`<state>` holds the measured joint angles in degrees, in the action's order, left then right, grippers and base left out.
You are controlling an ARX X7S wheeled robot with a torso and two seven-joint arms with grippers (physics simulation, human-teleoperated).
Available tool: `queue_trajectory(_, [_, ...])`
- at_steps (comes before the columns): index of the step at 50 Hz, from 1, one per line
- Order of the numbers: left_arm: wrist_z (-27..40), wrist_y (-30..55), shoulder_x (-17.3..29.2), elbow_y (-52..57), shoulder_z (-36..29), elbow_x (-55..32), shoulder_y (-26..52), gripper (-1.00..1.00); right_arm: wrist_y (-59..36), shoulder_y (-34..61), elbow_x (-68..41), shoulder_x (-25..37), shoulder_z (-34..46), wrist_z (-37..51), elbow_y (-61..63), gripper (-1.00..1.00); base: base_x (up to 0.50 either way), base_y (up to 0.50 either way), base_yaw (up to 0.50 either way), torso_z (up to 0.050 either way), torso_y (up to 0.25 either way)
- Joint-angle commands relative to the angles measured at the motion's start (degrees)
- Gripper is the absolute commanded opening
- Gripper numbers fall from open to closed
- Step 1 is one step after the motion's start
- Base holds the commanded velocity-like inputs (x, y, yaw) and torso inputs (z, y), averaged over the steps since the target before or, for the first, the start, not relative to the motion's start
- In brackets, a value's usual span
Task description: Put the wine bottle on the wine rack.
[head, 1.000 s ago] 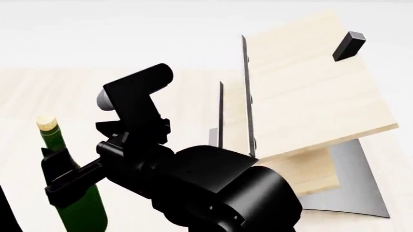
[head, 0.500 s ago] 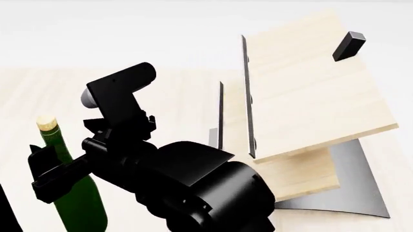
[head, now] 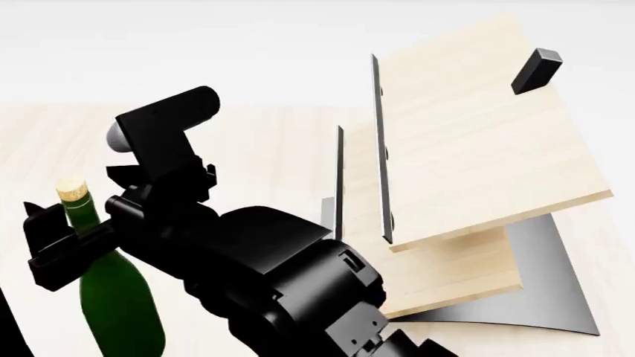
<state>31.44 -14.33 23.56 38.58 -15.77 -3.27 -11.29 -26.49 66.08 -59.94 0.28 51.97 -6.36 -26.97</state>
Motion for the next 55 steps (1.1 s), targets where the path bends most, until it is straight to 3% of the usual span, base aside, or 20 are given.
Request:
queue_trajectory(1, [0.3,-0.3,0.2,-0.2,0.2,-0.3,-0.1,1.00,9.4,2.5,-7.4,-0.1,9.1,0.4,-5.4,1.00,0.00,0.00,0.00,0.000,0.000])
queue_trajectory(14, [0.5,-0.6,0.4,-0.1,0.3,-0.5,-0.2,1.00,20.5,6.6,-20.1,-0.2,25.4,1.1,-10.3,1.00,0.00,0.00,0.00,0.000,0.000])
queue_trajectory(20, [0.5,-0.7,0.4,-0.4,0.0,-0.3,-0.1,1.00,22.1,7.2,-22.0,0.0,27.8,1.6,-10.0,1.00,0.00,0.00,0.00,0.000,0.000])
queue_trajectory(21, [0.5,-0.7,0.4,-0.4,0.0,-0.3,-0.1,1.00,22.3,7.2,-22.1,0.1,27.9,1.7,-9.8,-1.00,0.00,0.00,0.00,0.000,0.000])
queue_trajectory(37, [0.7,-0.5,0.6,-0.3,0.0,-0.4,0.1,1.00,23.3,7.6,-22.0,2.0,28.2,3.6,-6.2,-1.00,0.00,0.00,0.00,0.000,0.000])
queue_trajectory(55, [0.8,-0.4,0.6,-0.3,-0.7,0.0,0.2,1.00,25.8,14.1,-20.8,13.0,23.6,16.1,8.1,-1.00,0.00,0.00,0.00,0.000,0.000])
